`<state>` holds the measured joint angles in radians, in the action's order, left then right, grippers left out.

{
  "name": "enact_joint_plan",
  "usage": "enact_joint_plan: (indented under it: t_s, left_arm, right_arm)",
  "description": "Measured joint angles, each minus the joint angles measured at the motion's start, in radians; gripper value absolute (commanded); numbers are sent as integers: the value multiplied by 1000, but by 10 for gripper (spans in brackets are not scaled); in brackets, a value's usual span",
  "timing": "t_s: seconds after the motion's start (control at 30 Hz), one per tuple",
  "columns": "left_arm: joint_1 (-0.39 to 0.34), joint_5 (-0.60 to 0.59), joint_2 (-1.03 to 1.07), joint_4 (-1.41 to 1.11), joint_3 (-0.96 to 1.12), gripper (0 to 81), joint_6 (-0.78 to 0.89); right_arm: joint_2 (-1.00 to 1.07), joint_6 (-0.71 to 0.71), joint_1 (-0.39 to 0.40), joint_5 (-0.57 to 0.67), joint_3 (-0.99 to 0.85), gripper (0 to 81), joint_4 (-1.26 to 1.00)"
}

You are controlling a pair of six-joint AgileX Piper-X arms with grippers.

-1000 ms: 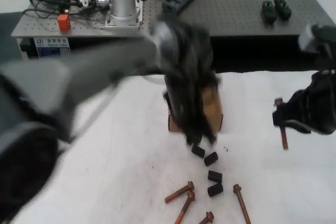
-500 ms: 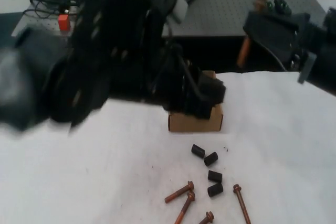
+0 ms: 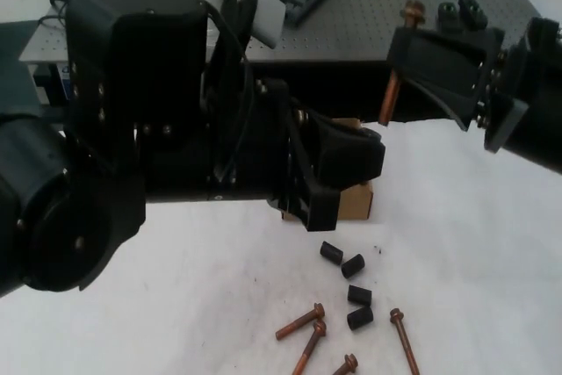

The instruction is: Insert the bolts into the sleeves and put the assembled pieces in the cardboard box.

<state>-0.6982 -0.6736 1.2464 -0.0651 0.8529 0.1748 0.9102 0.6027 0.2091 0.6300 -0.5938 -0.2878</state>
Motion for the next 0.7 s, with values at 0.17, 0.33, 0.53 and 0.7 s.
enact_joint_plan:
  t_s: [0.17, 0.33, 0.53, 0.7]
  left_arm:
    - [0, -53, 0, -23, -5, 6, 1]
    - [-2, -65, 0, -41, -6, 6, 8]
    - [-2, -66, 0, -42, -7, 6, 56]
    - [-2, -41, 0, -54, -7, 6, 78]
  right_arm:
    - [0, -10, 0, 38, 0, 16, 29]
    - [0, -24, 0, 68, 3, 16, 44]
    - [0, -91, 0, 131, 3, 16, 62]
    - [2, -161, 0, 181, 3, 146, 102]
